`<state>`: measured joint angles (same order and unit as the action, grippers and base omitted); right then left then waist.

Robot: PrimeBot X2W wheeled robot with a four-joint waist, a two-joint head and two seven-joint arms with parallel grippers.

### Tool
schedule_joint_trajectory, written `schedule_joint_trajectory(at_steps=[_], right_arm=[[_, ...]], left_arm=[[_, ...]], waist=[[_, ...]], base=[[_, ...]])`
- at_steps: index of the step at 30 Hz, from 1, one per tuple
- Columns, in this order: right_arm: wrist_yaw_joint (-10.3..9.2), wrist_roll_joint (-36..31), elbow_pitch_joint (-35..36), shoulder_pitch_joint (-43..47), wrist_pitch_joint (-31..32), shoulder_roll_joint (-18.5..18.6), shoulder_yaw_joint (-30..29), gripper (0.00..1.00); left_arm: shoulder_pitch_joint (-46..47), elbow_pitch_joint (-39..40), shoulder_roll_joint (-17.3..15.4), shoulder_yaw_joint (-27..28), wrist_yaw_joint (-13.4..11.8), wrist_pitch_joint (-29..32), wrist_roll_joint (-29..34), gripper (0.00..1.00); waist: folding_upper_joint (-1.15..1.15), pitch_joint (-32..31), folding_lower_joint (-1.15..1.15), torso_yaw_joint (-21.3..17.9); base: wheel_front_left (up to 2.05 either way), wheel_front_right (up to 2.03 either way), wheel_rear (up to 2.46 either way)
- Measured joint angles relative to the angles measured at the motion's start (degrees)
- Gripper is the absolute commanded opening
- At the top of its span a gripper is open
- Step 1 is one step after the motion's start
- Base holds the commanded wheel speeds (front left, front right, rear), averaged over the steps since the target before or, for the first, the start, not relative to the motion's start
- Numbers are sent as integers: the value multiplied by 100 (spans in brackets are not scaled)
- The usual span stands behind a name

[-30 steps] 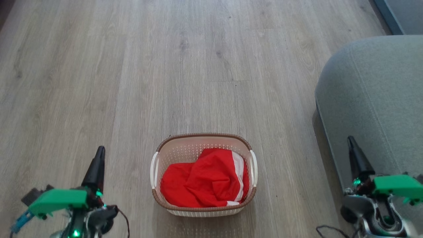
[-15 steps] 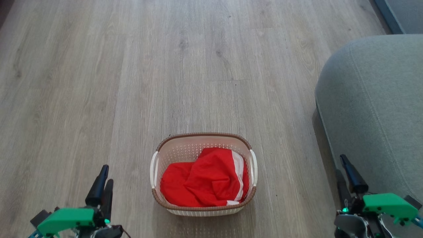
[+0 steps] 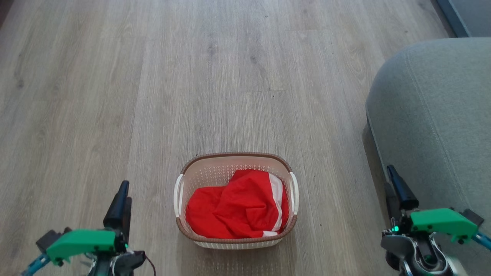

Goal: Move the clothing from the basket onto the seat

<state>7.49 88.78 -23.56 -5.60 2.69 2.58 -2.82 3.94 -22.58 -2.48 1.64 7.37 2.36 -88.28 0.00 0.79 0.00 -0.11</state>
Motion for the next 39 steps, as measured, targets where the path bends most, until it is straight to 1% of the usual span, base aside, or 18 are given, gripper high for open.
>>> schedule_joint_trajectory(at_steps=[5, 12, 16, 17, 20, 26, 31, 39], right_arm=[[0, -221, -102, -154, -86, 89, 149, 100], [0, -754, -183, -354, -212, 126, 172, 100], [0, -1168, -230, -422, -281, 140, 209, 100], [0, -1392, -232, -482, -314, 145, 240, 100], [0, -1746, -238, -566, -356, 149, 300, 100], [0, -2459, -259, -626, -441, 172, 348, 100], [0, -2949, -309, -781, -533, 189, 436, 100], [0, -3529, -481, -994, -660, 202, 570, 100]], left_arm=[[107, -19, -48, 5, 1, -94, 375, 100], [218, -30, -53, 5, 1, -196, 1038, 100], [250, -31, -69, 2, 1, -252, 1528, 100], [299, -32, -85, 3, 1, -297, 1803, 100], [356, -26, -90, 3, 1, -344, 2219, 100], [419, -1, -90, 3, 1, -447, 2952, 100], [477, 14, -93, -29, 2, -504, 3462, 100], [665, 2, -109, -76, 1, -638, 4120, 100]], waist=[[0, 14, 0, -4], [0, 32, 0, -12], [0, 37, 0, -13], [0, 37, 0, -14], [0, 40, 0, -15], [0, 48, 0, -15], [0, 58, 0, -20], [0, 90, 0, -25]], base=[[0, 0, 0], [0, 0, 0], [0, 0, 0], [0, 0, 0], [0, 0, 0], [0, 0, 0], [0, 0, 0], [0, 0, 0]])
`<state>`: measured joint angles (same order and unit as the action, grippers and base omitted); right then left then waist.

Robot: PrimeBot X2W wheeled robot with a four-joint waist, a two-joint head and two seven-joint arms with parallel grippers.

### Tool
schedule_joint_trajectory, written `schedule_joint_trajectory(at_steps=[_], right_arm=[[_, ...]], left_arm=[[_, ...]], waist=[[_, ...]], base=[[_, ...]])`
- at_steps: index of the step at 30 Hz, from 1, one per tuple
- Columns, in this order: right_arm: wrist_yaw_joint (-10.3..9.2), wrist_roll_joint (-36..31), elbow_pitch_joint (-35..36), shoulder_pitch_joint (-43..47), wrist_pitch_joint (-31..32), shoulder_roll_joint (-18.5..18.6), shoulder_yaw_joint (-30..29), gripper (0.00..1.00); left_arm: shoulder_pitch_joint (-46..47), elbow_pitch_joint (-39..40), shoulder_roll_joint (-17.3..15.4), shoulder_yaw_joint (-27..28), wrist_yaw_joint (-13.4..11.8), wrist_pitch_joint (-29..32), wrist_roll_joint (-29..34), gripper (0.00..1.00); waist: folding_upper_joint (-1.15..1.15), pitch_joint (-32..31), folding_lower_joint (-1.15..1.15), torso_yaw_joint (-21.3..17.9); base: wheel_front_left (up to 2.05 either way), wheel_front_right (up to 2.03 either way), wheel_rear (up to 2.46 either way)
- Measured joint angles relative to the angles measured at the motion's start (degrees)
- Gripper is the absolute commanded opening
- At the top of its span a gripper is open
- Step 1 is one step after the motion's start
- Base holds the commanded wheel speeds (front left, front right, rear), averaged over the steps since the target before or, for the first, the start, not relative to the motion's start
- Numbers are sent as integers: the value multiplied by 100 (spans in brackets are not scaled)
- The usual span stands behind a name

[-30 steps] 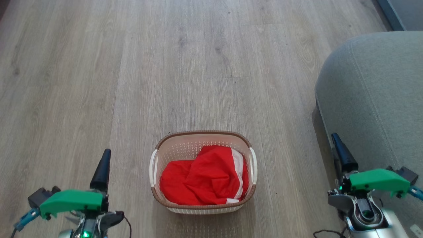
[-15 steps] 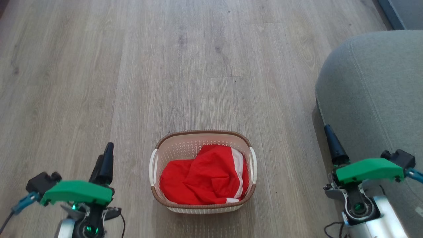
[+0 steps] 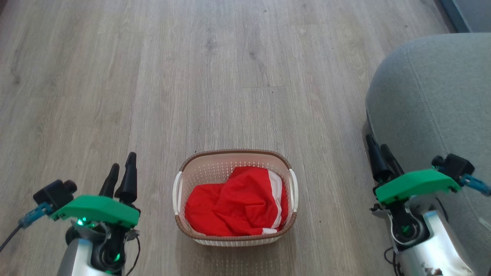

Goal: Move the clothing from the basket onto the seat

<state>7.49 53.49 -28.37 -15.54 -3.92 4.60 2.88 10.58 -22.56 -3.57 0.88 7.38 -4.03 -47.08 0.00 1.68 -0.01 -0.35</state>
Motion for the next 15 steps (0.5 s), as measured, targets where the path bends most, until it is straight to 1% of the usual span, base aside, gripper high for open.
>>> schedule_joint_trajectory(at_steps=[12, 15], right_arm=[[0, -724, -210, -339, -174, 87, 193, 100], [0, -924, -253, -414, -236, 97, 235, 100]], left_arm=[[192, -71, -33, -86, -59, -192, 881, 100], [248, -76, -37, -103, -126, -219, 1109, 100]], waist=[[0, 26, 0, -2], [0, 27, 0, -5]], base=[[0, 0, 0], [0, 0, 0]])
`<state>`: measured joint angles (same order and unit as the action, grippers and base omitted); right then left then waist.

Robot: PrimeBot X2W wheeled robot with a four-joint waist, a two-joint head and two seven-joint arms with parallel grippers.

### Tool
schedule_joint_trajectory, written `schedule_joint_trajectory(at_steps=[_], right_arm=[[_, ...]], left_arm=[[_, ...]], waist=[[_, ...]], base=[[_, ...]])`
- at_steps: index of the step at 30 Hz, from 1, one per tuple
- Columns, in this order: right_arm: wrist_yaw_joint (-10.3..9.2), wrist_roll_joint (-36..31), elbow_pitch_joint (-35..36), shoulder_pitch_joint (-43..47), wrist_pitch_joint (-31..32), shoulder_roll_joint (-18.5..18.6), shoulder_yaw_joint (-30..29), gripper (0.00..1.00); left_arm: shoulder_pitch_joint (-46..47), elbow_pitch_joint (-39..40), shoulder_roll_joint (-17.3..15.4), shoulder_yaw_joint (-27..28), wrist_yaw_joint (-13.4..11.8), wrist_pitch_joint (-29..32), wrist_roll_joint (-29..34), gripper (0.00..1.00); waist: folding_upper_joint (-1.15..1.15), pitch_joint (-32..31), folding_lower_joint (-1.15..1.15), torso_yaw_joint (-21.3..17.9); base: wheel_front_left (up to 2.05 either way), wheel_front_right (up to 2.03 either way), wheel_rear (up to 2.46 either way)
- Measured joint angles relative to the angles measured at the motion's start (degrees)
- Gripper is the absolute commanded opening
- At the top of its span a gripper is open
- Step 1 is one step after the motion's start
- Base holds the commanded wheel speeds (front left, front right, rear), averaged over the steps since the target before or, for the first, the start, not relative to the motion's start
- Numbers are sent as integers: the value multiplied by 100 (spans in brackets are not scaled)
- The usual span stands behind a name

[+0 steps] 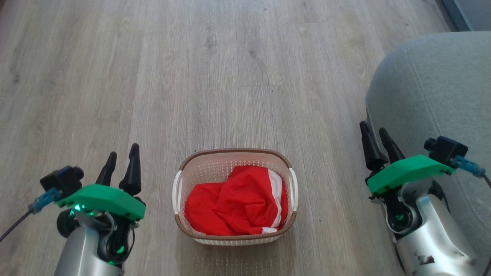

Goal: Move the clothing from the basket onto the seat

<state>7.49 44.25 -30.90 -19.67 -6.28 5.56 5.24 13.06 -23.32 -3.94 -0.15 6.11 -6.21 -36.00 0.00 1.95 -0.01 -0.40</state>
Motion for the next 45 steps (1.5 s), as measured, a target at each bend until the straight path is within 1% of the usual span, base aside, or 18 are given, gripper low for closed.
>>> schedule_joint_trajectory(at_steps=[7, 16, 23, 36, 41, 45], right_arm=[[0, -457, -77, -154, -123, 18, 62, 100], [0, -994, -188, -363, -267, 52, 124, 100], [0, -1495, -456, -532, -387, 115, 210, 100], [1, -2282, -770, -914, -588, 177, 335, 100], [1, -2566, -858, -995, -648, 192, 331, 100], [1, -2817, -884, -1039, -757, 196, 216, 100]], left_arm=[[71, -24, -10, -1, -83, -129, 439, 100], [222, -197, 10, 89, -83, -290, 912, 100], [335, -364, 20, 187, -82, -398, 1432, 100], [559, -410, 94, 372, -67, -606, 2274, 100], [602, -410, 141, 423, -24, -702, 2591, 100], [602, -443, 163, 458, -22, -757, 2859, 100]], waist=[[0, 14, 0, -13], [0, 35, 0, -18], [0, 31, 0, -28], [0, 99, 1, -47], [0, 82, 1, -45], [0, 50, 1, -50]], base=[[0, 0, 0], [0, 0, 0], [0, 0, 0], [0, 0, 0], [0, 0, 0], [0, 0, 0]])
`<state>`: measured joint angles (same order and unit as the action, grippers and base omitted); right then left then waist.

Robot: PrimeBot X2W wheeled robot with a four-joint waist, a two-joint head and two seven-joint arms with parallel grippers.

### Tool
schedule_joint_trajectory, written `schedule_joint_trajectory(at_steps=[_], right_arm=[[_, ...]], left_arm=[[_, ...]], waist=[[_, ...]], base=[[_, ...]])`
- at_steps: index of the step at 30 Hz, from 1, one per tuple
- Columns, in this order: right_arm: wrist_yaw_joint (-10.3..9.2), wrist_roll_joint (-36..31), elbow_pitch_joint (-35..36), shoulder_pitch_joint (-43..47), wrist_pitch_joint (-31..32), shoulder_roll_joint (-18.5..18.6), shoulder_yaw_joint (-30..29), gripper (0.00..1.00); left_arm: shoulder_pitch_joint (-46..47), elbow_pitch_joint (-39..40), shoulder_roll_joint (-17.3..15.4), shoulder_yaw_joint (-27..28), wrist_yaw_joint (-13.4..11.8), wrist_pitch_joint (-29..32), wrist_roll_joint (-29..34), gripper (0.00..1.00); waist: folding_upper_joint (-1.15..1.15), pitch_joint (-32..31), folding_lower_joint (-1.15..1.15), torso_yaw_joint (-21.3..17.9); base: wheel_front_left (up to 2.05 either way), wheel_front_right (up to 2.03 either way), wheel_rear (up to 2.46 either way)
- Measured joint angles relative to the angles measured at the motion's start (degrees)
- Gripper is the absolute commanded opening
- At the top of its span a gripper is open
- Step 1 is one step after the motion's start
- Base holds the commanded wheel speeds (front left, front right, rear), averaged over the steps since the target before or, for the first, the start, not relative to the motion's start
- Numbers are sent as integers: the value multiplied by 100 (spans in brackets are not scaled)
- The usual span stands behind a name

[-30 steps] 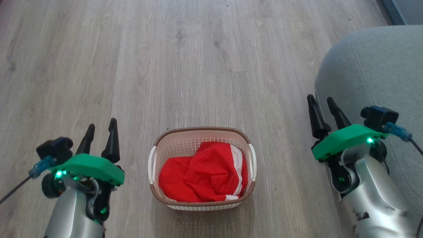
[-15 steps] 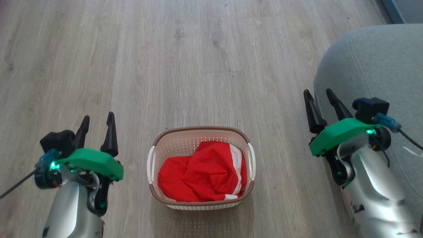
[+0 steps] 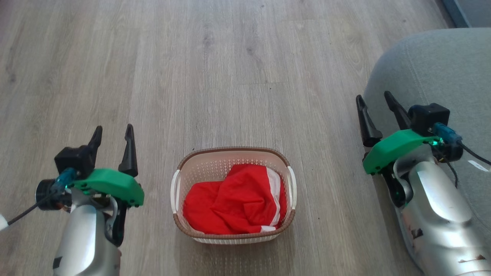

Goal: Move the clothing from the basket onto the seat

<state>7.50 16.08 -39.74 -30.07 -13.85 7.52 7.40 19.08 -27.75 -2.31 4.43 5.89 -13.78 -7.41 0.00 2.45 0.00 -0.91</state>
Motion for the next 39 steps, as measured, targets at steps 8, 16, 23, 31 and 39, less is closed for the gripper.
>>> schedule_joint_trajectory(at_steps=[8, 16, 23, 31, 39], right_arm=[[0, -292, 5, 3, -55, 4, -159, 100], [0, -292, 81, 36, -60, -8, -293, 100], [0, -291, 137, 48, -60, -14, -292, 100], [0, -389, 564, -13, -62, -49, -356, 100], [0, -611, 1228, -598, -62, -153, -411, 100]], left_arm=[[1, -16, 15, 86, 5, -49, 252, 100], [-3, -24, 26, 145, 46, -49, 201, 100], [-42, -30, 26, 73, 47, -51, 109, 100], [18, -52, 26, -314, 51, -51, -165, 100], [553, -41, 27, -784, 57, -51, -492, 100]], waist=[[0, -28, 0, -18], [0, -59, 0, -19], [0, 12, 0, -32], [0, 527, 0, -57], [0, 1463, -2, -102]], base=[[0, 0, 0], [0, 0, 0], [0, 0, 0], [0, 0, 0], [0, 0, 0]])
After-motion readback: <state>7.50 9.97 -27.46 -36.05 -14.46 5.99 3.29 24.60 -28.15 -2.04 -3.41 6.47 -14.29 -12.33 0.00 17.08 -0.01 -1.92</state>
